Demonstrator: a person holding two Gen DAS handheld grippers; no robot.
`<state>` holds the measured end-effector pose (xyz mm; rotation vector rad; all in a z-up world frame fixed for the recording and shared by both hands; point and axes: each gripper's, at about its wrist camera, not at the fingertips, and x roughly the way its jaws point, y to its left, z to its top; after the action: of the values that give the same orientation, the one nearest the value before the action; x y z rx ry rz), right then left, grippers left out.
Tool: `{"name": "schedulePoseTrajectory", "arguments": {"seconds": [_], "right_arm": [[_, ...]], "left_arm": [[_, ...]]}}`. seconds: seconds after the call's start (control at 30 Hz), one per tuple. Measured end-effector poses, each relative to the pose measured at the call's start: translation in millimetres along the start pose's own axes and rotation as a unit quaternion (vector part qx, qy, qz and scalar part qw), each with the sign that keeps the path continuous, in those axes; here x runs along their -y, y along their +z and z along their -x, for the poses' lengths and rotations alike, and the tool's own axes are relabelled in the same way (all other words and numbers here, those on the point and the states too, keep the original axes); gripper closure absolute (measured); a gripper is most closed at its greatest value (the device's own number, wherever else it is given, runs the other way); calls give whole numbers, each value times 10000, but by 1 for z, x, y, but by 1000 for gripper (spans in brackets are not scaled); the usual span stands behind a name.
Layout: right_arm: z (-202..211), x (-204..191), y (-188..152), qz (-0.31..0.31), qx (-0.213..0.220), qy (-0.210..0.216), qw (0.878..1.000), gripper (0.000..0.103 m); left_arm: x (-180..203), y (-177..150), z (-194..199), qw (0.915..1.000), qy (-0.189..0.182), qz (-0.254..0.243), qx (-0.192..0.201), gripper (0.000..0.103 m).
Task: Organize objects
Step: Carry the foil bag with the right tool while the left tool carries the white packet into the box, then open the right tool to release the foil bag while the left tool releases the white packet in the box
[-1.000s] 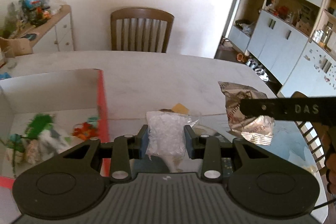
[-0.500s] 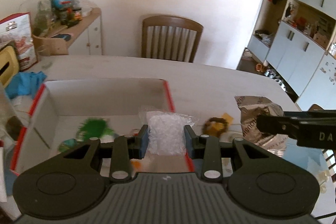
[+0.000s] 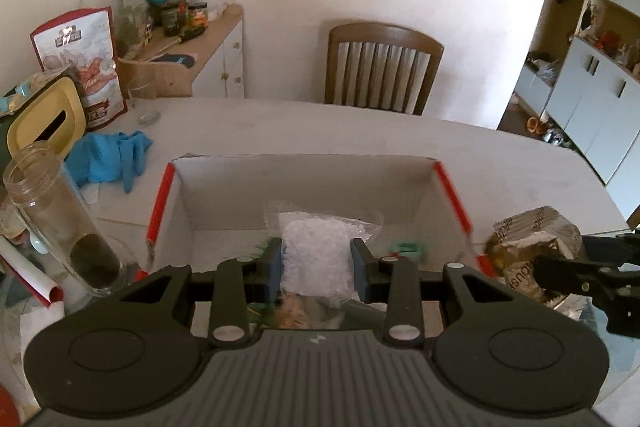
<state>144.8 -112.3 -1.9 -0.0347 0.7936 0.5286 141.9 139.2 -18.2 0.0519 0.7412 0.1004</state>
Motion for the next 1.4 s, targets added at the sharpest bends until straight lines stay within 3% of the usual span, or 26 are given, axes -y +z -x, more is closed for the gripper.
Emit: {"name": "schedulePoseTrajectory", "arguments": {"seconds": [0.33,0.8,1.2,1.27,1.4], "right_arm": [[-51,-33,10,302,-180,-38,9994,61],[-118,-45,25,780,-430,-101,9960,63],[-132,-49,20,901,-580,-77,9942,61],[-131,-48,21,850,-575,-50,9947,57],[-127,-47,22,842,-526,-17,9951,50]], "left_arm": [[-26,1,-48,9993,83,-131,-330,68],[-29,2,-96,9968,49,-286,-748,68],[-29,3,-120,9905,-61,-335,-1332,68],[-30,3,-120,9901,-94,-294,-1367,65],[-30,3,-117,9908,-77,-264,-1328,44]]}}
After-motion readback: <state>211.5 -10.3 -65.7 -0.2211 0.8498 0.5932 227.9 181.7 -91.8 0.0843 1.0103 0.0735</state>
